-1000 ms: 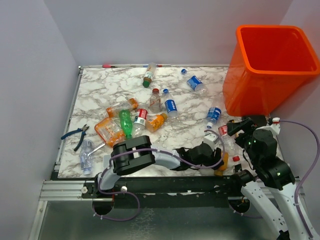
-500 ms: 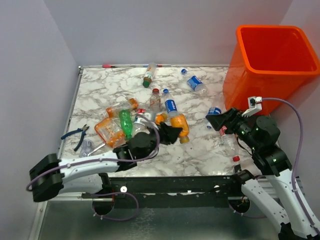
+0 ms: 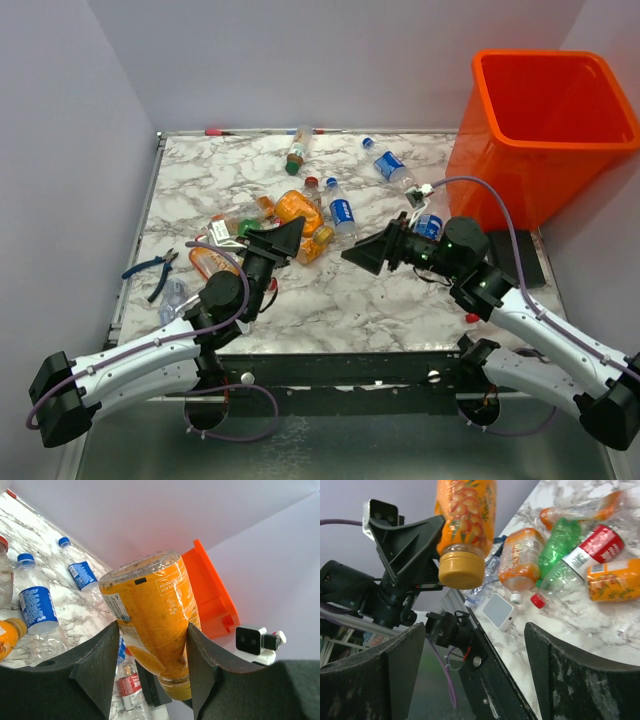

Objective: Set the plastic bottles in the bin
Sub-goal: Pick up the plastic bottle from the corner of the board.

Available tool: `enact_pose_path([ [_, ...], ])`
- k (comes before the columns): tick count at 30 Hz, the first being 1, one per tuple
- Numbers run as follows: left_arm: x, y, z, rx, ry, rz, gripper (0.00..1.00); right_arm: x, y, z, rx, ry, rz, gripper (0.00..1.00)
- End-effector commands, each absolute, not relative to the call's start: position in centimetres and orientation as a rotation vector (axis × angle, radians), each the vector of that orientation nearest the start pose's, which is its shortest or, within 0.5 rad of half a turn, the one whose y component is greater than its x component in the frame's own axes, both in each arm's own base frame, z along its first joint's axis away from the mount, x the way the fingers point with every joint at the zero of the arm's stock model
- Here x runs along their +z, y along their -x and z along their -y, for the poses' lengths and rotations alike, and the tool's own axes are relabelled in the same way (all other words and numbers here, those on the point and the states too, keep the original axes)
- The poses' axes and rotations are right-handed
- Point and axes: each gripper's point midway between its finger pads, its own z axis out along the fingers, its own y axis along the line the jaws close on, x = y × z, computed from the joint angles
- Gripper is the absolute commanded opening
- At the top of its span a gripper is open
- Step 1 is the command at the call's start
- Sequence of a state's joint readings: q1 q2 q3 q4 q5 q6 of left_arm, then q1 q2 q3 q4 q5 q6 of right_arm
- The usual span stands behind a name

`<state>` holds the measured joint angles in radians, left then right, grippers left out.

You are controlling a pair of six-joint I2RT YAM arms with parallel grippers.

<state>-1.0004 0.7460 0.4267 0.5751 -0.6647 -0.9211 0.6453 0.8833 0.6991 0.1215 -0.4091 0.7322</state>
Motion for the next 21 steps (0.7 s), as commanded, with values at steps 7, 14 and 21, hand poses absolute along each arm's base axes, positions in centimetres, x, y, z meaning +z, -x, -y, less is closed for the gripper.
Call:
enact_pose_path([
  [7, 32.0, -24.5, 20.4, -1.187, 0.679, -1.283, 0.32, 33.3, -22.8, -31.2, 1.356, 0.233, -1.602, 0.84],
  [14, 31.9, -24.4, 20.2, -1.186, 0.691, -1.277, 0.32, 33.5, -23.2, -34.1, 1.407, 0.281, -1.608, 0.82],
  [21, 32.1, -24.3, 19.6, -1.179, 0.693, -1.265, 0.32, 32.8, -22.6, -35.5, 1.457, 0.306, -1.642, 0.69],
])
